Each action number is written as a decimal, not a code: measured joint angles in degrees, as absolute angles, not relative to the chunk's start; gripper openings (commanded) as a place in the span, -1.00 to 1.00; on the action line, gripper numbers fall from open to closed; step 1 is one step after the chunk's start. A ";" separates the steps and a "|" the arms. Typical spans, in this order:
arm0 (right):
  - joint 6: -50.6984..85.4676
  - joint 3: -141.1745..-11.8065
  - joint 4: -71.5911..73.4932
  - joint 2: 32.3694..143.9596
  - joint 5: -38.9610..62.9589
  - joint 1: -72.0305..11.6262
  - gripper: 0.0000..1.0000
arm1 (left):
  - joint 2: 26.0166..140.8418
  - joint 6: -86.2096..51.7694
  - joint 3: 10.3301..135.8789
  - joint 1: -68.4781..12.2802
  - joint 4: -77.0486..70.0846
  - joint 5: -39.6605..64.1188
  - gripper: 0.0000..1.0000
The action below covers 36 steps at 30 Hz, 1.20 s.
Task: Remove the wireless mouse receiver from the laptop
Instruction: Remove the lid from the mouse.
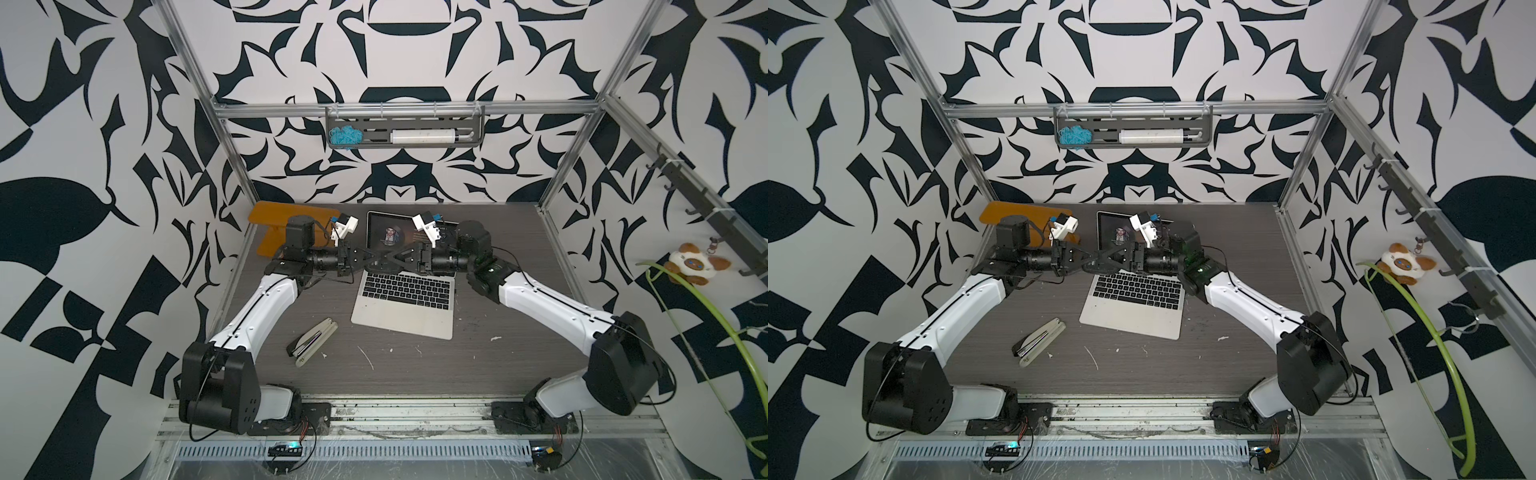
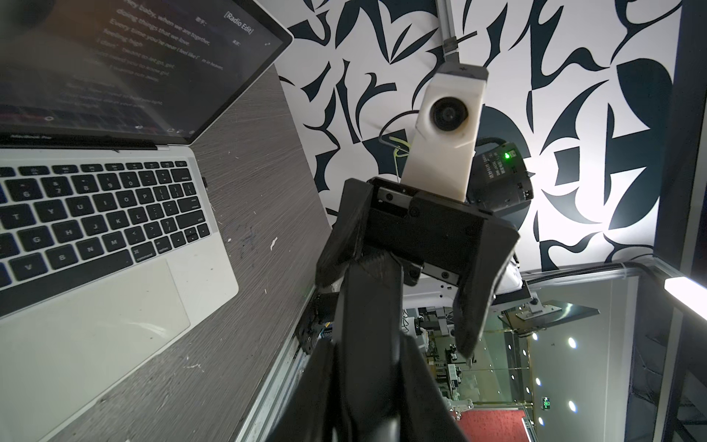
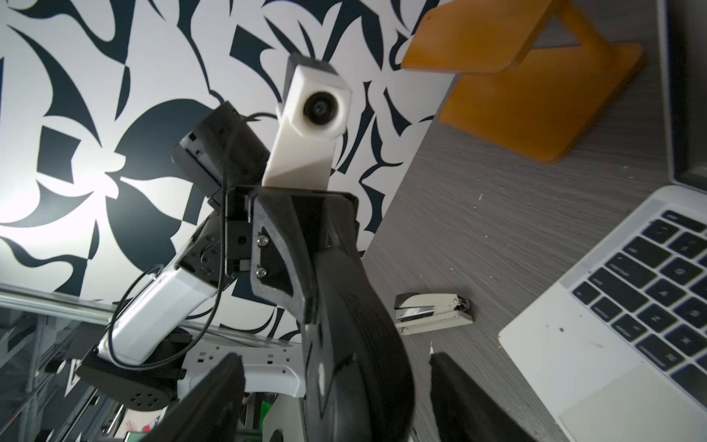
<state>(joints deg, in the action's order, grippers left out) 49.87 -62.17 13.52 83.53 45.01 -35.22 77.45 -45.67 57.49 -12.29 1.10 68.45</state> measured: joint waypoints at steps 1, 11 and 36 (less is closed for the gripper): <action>49.45 -62.17 11.90 82.98 44.49 -34.94 0.56 | 77.47 -45.58 57.49 -12.29 1.10 68.47 -1.00; 47.16 -62.24 2.76 82.00 42.30 -35.07 0.22 | 78.96 -44.88 57.49 -12.29 1.23 68.47 -1.00; 45.06 -65.30 -3.57 83.31 40.88 -36.12 -0.50 | 79.72 -36.14 57.76 -12.10 9.78 68.23 -1.00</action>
